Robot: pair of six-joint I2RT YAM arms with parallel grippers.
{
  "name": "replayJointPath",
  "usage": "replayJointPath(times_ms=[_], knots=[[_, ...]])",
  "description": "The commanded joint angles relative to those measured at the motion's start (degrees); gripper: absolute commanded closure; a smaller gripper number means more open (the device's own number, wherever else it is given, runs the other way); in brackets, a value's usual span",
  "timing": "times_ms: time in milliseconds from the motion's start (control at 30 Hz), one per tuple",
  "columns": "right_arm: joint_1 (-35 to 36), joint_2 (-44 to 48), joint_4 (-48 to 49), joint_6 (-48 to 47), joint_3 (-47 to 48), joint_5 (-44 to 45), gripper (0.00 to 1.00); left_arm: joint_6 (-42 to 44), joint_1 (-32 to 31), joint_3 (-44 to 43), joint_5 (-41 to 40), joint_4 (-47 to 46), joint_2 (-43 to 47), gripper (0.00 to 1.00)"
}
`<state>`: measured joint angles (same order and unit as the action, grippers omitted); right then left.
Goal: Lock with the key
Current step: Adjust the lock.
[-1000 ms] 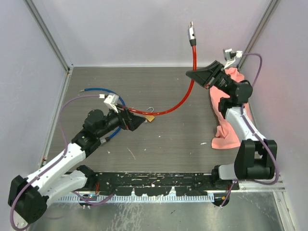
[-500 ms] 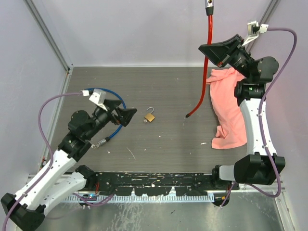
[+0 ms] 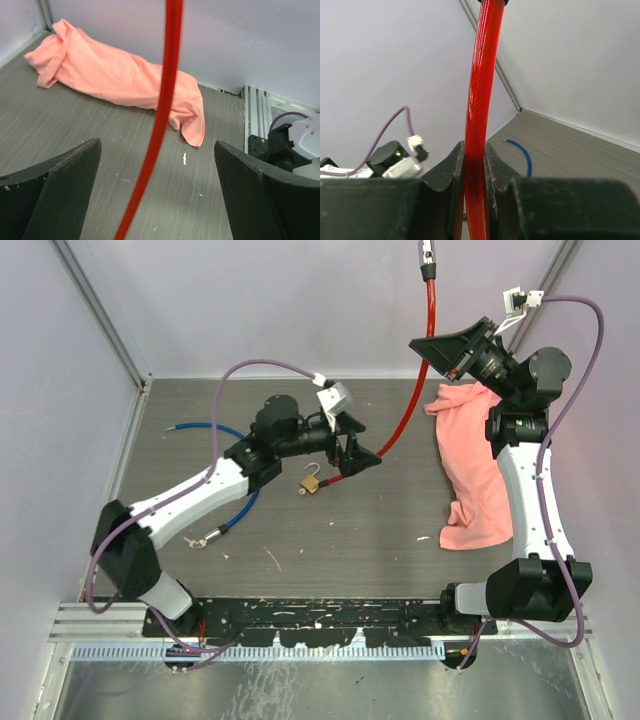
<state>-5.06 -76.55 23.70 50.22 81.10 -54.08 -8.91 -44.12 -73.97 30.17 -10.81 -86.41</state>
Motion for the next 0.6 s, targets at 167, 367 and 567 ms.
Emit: replayJointPath(times_ms=[167, 367, 567], knots=[[-0.04, 2.16, 5.01, 1.02, 2.77, -0.43, 0.99, 0.04, -0.26, -13.1, 9.75, -6.15, -11.99, 0.08], [-0.04, 2.02, 8.84, 2.44, 1.77, -1.25, 0.99, -5.92, -0.81, -14.17, 13.86, -12.07, -16.14, 0.1], [-0.04, 1.92, 12.4, 4.52, 1.33, -1.8, 0.99, -8.55, -1.06, -17.16, 14.79, -13.25, -20.08, 0.21]])
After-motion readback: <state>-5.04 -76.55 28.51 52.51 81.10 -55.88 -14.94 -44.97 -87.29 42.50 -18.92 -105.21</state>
